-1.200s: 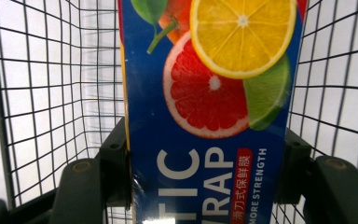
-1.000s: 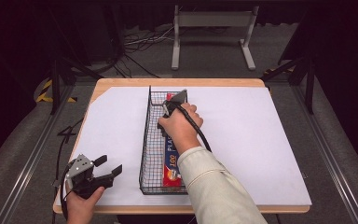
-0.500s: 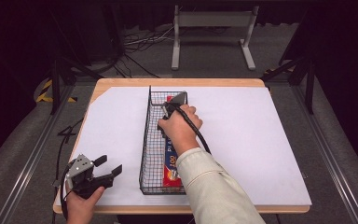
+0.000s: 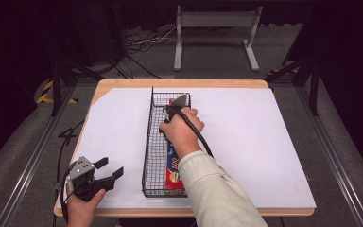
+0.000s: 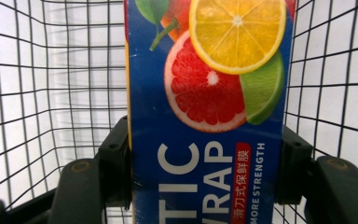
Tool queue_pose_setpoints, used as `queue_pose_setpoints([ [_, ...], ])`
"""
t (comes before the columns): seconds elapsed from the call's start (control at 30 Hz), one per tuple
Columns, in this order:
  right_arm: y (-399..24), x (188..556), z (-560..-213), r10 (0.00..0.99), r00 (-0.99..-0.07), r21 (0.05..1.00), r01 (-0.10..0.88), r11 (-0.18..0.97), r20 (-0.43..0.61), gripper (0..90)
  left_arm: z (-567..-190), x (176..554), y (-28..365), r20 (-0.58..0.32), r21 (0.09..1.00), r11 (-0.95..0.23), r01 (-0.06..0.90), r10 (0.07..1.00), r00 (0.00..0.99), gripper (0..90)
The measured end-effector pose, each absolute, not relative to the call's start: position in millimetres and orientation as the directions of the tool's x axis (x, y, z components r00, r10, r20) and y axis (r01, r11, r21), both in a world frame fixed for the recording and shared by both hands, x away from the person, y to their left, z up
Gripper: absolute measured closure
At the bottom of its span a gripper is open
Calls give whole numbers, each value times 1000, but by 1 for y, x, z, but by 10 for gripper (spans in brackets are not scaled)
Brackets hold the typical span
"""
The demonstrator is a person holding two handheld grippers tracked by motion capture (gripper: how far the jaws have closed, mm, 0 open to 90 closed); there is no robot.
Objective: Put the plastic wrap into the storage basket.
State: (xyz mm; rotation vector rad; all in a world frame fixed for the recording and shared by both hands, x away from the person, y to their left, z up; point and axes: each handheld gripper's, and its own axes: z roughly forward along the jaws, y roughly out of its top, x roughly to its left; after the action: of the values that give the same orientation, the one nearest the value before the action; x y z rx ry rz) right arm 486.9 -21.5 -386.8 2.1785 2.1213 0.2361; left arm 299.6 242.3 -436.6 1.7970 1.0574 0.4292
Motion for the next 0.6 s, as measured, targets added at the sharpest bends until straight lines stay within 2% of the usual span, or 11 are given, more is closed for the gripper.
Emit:
queue_pose_setpoints([
  [0.27,-18,485,-388,1000,14,194,981,-20,28,355,-437,300,244,-165,867,-148,475,815,555,265],
  [0.47,-20,483,-381,999,14,240,971,-26,53,312,-437,302,241,-164,866,-153,476,812,560,265],
  [0.6,-19,480,-374,999,-23,287,958,10,42,282,-438,305,241,-172,864,-150,481,810,561,265],
])
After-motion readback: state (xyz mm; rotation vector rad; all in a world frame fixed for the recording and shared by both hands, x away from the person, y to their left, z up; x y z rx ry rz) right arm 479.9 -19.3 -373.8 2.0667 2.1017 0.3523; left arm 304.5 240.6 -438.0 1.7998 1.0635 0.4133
